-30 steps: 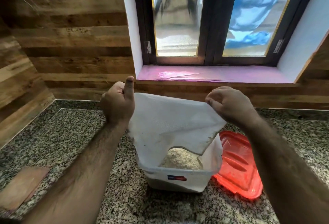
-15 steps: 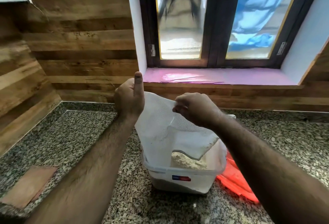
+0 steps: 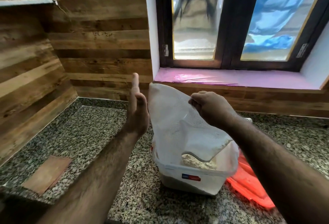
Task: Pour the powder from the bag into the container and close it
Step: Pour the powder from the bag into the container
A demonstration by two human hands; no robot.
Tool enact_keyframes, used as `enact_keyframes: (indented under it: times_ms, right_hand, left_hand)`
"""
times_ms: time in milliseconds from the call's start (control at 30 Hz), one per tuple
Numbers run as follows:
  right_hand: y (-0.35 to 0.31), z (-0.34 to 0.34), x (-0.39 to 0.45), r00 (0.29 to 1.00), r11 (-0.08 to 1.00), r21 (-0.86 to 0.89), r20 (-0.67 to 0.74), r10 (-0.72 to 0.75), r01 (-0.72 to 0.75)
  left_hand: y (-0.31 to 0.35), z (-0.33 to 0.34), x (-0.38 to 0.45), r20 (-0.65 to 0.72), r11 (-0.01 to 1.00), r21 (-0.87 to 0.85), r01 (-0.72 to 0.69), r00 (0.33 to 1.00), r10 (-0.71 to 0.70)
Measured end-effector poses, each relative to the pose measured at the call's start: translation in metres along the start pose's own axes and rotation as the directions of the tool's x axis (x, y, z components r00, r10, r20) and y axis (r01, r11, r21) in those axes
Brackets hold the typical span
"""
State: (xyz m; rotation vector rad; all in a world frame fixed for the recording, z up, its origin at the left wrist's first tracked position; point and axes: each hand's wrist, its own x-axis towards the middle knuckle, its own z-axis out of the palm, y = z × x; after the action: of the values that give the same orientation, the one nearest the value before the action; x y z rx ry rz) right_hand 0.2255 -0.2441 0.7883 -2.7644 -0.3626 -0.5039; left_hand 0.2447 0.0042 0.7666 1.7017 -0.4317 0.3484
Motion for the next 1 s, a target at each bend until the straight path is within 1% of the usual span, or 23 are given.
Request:
enact_keyframes:
  times_ms: [33, 67, 133, 167, 233, 267, 300, 367, 400, 467, 500, 567, 600, 633, 700, 733, 767, 800, 833, 867, 900, 967, 1000]
  right_hand:
    - [-0.001, 0.0, 0.0, 1.0, 1.0, -0.005, -0.006, -0.014, 0.014]
    - [-0.002, 0.0, -0.001, 1.0, 1.0, -0.012, -0.009, -0.025, 0.025]
    - [-0.002, 0.0, -0.003, 0.999, 0.999, -0.017, -0.017, -0.035, 0.035]
    - [-0.001, 0.0, -0.004, 0.999, 0.999, -0.012, -0.027, -0.037, 0.037]
    - [0.001, -0.001, -0.006, 0.998, 0.999, -0.011, -0.054, -0.043, 0.043]
    - [0.002, 0.0, -0.007, 0.997, 0.999, -0.022, -0.068, -0.045, 0.043]
    - [0.003, 0.001, -0.008, 0.996, 0.998, -0.038, -0.081, -0.044, 0.041]
    - [0.004, 0.003, -0.009, 0.994, 0.998, -0.061, -0.102, -0.036, 0.03]
    - [0.006, 0.004, -0.01, 0.993, 0.998, -0.063, -0.111, -0.031, 0.024]
    - [0.007, 0.005, -0.012, 0.992, 0.998, -0.062, -0.12, -0.029, 0.021]
    - [0.007, 0.006, -0.012, 0.992, 0.998, -0.061, -0.122, -0.028, 0.02]
    - [0.006, 0.007, -0.012, 0.991, 0.998, -0.059, -0.13, -0.017, 0.01]
    - [0.006, 0.008, -0.012, 0.991, 0.998, -0.059, -0.133, -0.014, 0.006]
    - [0.006, 0.008, -0.012, 0.991, 0.998, -0.058, -0.135, -0.014, 0.006]
    - [0.007, 0.008, -0.012, 0.99, 0.998, -0.064, -0.137, -0.024, 0.015]
    - [0.007, 0.008, -0.013, 0.99, 0.997, -0.072, -0.135, -0.031, 0.022]
    - [0.005, 0.007, -0.013, 0.991, 0.996, -0.083, -0.13, -0.042, 0.032]
    - [0.004, 0.007, -0.014, 0.991, 0.995, -0.093, -0.121, -0.059, 0.048]
    - [0.003, 0.006, -0.014, 0.992, 0.993, -0.099, -0.103, -0.075, 0.065]
    - [0.002, 0.005, -0.015, 0.992, 0.991, -0.102, -0.085, -0.091, 0.083]
    - [0.001, 0.004, -0.016, 0.992, 0.99, -0.103, -0.065, -0.106, 0.099]
    - [-0.001, 0.001, -0.016, 0.988, 0.986, -0.091, -0.051, -0.145, 0.14]
    - [-0.001, 0.0, -0.016, 0.985, 0.983, -0.081, -0.049, -0.166, 0.162]
  left_hand:
    - [0.001, -0.001, 0.001, -0.022, 1.0, 0.027, -0.002, 1.0, 0.003]
    - [0.005, -0.002, 0.001, 0.015, 0.999, 0.034, 0.02, 1.0, -0.021]
    - [0.011, -0.003, 0.0, 0.128, 0.995, -0.034, 0.091, 0.988, -0.086]
    - [0.011, -0.003, 0.001, 0.109, 0.993, -0.074, 0.088, 0.991, -0.08]
    - [0.005, -0.001, 0.002, -0.033, 0.994, -0.091, 0.054, 0.998, -0.057]
    - [0.003, -0.001, 0.003, -0.061, 0.991, -0.113, 0.066, 0.995, -0.073]
    - [0.003, 0.0, 0.001, -0.014, 0.981, -0.154, 0.121, 0.992, -0.125]
    - [0.005, 0.005, -0.002, 0.151, 0.949, -0.201, 0.242, 0.965, -0.214]
    - [0.004, 0.008, -0.005, 0.13, 0.953, -0.177, 0.245, 0.966, -0.224]
    - [0.0, 0.013, -0.008, -0.044, 0.969, -0.129, 0.212, 0.975, -0.219]
    - [0.0, 0.014, -0.009, -0.055, 0.968, -0.14, 0.208, 0.975, -0.217]
    - [-0.001, 0.018, -0.011, 0.121, 0.952, -0.191, 0.238, 0.969, -0.218]
    - [0.0, 0.02, -0.014, 0.165, 0.954, -0.18, 0.239, 0.964, -0.21]
    - [0.001, 0.023, -0.017, 0.116, 0.968, -0.145, 0.204, 0.975, -0.188]
    - [0.004, 0.027, -0.02, -0.079, 0.995, -0.059, 0.086, 0.993, -0.091]
    - [0.008, 0.028, -0.02, -0.126, 1.0, 0.018, 0.011, 0.992, -0.009]
    - [0.009, 0.028, -0.02, -0.131, 0.988, 0.134, -0.082, 0.986, 0.099]
    - [0.01, 0.026, -0.018, -0.096, 0.945, 0.275, -0.178, 0.973, 0.211]
    - [0.011, 0.024, -0.013, -0.031, 0.869, 0.42, -0.263, 0.952, 0.303]
    - [0.013, 0.021, -0.005, 0.062, 0.761, 0.557, -0.333, 0.93, 0.362]
    - [0.017, 0.019, 0.004, 0.174, 0.629, 0.673, -0.39, 0.909, 0.379]
    - [0.016, 0.02, 0.023, 0.363, 0.387, 0.776, -0.498, 0.854, 0.372]
    - [0.014, 0.02, 0.031, 0.423, 0.319, 0.767, -0.557, 0.813, 0.4]
